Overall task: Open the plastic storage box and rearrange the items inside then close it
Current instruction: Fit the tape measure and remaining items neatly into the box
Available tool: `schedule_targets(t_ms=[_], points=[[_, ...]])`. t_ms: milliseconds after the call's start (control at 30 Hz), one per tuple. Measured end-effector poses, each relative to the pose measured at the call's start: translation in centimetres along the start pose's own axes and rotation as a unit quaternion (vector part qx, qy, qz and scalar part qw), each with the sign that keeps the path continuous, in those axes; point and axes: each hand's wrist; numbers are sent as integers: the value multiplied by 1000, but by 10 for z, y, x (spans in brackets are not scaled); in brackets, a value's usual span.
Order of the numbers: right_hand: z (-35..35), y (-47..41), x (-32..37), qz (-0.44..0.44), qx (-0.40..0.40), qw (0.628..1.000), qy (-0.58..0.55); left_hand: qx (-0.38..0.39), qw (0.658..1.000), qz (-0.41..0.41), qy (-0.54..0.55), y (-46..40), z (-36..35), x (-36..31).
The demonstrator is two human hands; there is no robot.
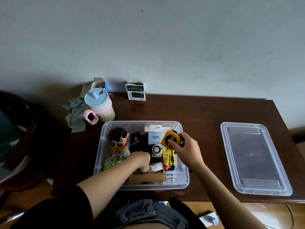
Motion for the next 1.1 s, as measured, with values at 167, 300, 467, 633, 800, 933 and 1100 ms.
schedule_targets(t_ms=[167, 300, 467, 633, 800, 933, 1100], points=[[1, -2, -2, -4, -8, 1000, -2, -43, 998, 26, 33, 0, 5, 2], [0, -3, -2, -4, -5, 1000, -5, -92, 990, 29, 106, -2, 5, 2], [-4, -3, -2, 2, -4, 1000, -1, -98, 978, 42, 180, -2, 3, 1], [-6, -4, -3, 20, -16, 997, 74, -102, 963, 22, 248, -4, 4, -1], [-7, -5, -5, 24, -19, 992, 119, -88, 976, -26, 199, 0, 5, -8], [-6, -6, -5, 20, -19, 992, 126, -45, 987, -70, 134, 5, 10, -11], [-6, -6, -6, 13, -23, 990, 141, -124, 983, -78, 113, 8, 13, -7]])
Point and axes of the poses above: each hand's wrist, its own y-axis away from the middle knuckle, its own z-axis out of the back of the hand, x = y × z, and after that the axes turned 12 degrees about -z, right-handed
